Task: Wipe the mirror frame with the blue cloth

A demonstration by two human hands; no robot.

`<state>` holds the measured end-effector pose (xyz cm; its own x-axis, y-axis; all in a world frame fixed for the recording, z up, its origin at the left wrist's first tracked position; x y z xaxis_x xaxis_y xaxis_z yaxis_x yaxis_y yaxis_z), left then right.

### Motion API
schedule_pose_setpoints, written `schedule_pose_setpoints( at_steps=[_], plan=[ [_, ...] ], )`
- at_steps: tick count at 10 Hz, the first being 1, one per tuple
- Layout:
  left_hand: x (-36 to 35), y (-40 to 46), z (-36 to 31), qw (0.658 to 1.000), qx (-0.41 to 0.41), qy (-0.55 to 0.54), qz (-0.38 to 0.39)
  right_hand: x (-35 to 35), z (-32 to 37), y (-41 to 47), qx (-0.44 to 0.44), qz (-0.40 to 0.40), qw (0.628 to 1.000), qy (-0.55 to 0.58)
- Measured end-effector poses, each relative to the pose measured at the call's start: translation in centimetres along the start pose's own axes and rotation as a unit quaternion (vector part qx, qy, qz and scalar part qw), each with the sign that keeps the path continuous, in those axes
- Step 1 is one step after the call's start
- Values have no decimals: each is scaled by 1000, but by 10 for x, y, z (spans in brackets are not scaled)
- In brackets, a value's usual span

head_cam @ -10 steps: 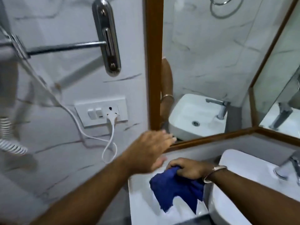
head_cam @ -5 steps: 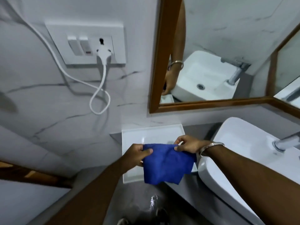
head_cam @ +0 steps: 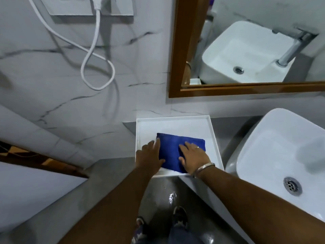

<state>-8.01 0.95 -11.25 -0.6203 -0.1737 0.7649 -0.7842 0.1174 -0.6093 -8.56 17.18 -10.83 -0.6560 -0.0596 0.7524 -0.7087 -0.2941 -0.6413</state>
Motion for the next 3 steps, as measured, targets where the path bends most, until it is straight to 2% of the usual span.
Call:
schedule_pose_setpoints(
  at_steps=[1, 2, 3],
  plan=[
    [-21, 5, 9, 994, 15, 101, 31, -37, 2, 11, -11, 91, 995, -36],
    [-9, 1, 11, 983, 12, 181, 38, -28, 2, 12, -44, 108, 991, -58],
    [44, -37, 0, 973, -31, 225, -42, 15, 21, -22, -61, 38, 997, -35]
  ],
)
Point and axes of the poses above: each hand's wrist, its own y-axis towards the middle knuckle, its own x-axis out of the back of the hand, z = x × y, the point moved 10 cm from there along y, towards the middle knuckle, and after that the axes turned 15 degrees about z, right-handed, at the moved point
